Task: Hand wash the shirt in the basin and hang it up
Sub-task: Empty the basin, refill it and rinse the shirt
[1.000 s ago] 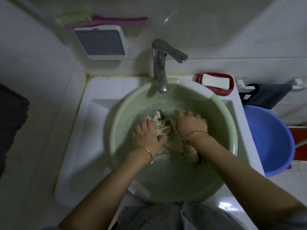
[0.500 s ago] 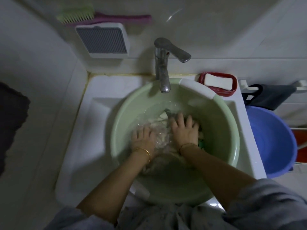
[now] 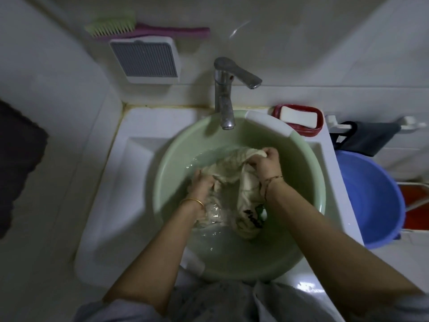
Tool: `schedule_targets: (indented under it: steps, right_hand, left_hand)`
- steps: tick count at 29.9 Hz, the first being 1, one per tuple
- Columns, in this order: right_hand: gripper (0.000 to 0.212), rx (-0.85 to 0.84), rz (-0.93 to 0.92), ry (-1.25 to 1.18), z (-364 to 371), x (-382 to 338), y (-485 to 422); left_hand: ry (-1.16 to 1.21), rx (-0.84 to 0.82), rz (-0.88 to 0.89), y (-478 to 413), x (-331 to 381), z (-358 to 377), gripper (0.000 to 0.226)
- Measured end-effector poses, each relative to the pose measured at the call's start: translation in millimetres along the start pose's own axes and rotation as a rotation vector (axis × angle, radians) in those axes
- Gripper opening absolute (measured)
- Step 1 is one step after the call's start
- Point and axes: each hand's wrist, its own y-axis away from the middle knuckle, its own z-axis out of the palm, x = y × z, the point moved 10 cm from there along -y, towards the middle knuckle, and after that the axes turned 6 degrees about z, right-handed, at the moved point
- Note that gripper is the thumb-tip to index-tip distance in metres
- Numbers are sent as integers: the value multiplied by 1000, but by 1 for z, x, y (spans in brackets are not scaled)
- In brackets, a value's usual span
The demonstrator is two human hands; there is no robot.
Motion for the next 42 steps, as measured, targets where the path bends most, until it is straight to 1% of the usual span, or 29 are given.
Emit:
schedule_targets:
  steps: [1, 2, 3, 5, 7, 8, 9, 11, 12, 13, 15, 17, 18, 19, 20, 21, 22, 23, 25, 26, 27, 29, 31, 32, 34, 36, 38, 40, 42]
  right_hand:
    - [25, -52, -7, -18, 6, -5, 13]
    - [24, -106, -29, 39, 15, -10, 25]
    - [18, -159, -78, 148, 27, -13, 37]
    - [5, -206, -209, 476, 54, -17, 63]
    - [20, -142, -348, 781, 71, -18, 76]
    - [24, -98, -389, 843, 73, -22, 78]
    - [25, -68, -408, 857, 72, -25, 77]
    - [24, -38, -407, 877, 69, -29, 68]
    - [24, -25, -393, 886, 66, -28, 62]
    - [25, -4, -370, 884, 61, -26, 53]
    - [30, 68, -337, 902, 49, -24, 34]
    - [30, 156, -361, 1014, 34, -25, 19]
    - [28, 199, -379, 1059, 27, -28, 14]
    - [27, 224, -392, 1073, 20, -28, 10]
    - [35, 225, -400, 1058, 15, -27, 9]
    - [48, 204, -408, 1032, 14, -25, 9]
    - [61, 169, -425, 1023, 18, -23, 11]
    - [71, 118, -440, 1062, 25, -19, 14]
    - [86, -17, -390, 1309, 44, 5, 14]
    - [92, -79, -340, 1462, 48, 21, 13]
    - [94, -128, -304, 1598, 51, 35, 11]
    - [89, -170, -342, 1821, 55, 53, 12]
    - [85, -179, -442, 2023, 59, 60, 16]
    - [86, -174, -472, 2096, 59, 62, 17]
    - [92, -109, -460, 2142, 52, 60, 11]
    - [92, -43, -405, 2105, 47, 54, 9]
    - [72, -35, -370, 2008, 49, 55, 15]
    - [50, -84, -306, 1865, 53, 55, 16]
    - [32, -198, -259, 1694, 57, 43, 16]
  left_hand:
    - [254, -22, -58, 3, -1, 6, 32]
    - [437, -58, -115, 4, -1, 13, 35]
    - [554, -69, -135, 2, 2, 17, 47]
    - [618, -132, -93, 12, 16, 29, 64]
    - [644, -196, -45, 21, 22, 43, 66]
    - [632, -199, -41, 26, 27, 43, 76]
    - [643, -229, -30, 26, 28, 45, 78]
    - [639, -235, 21, 38, 39, 46, 51]
    - [623, -216, 36, 46, 44, 47, 46]
    - [582, -219, 37, 58, 50, 51, 43]
    - [423, -131, 34, 59, 47, 46, 39]
    - [204, 65, 79, 48, 47, 18, 36]
    - [20, 150, 154, 41, 53, 2, 35]
    - [-194, 220, 272, 39, 65, -15, 40]
    - [-378, 246, 386, 39, 75, -23, 51]
    - [-514, 198, 420, 40, 76, -23, 65]
    - [-634, 100, 417, 39, 68, -16, 81]
    - [-821, 5, 414, 38, 59, -8, 95]
    - [-1296, -60, 492, 43, 45, 5, 115]
    - [-1472, -70, 552, 43, 37, 9, 122]
    - [-1587, -80, 563, 38, 26, 10, 127]
    - [-1665, -114, 509, 24, 7, 7, 124]
    - [-1698, -132, 405, 14, -9, 2, 110]
    - [-1743, -143, 358, 13, -15, 1, 103]
    - [-1844, -166, 308, 11, -25, 2, 89]
    - [-1886, -184, 315, 11, -29, 3, 77]
    - [-1886, -230, 334, 11, -27, 4, 80]
    - [-1769, -304, 350, 13, -17, 3, 93]
    - [-1560, -350, 398, 16, 0, 1, 95]
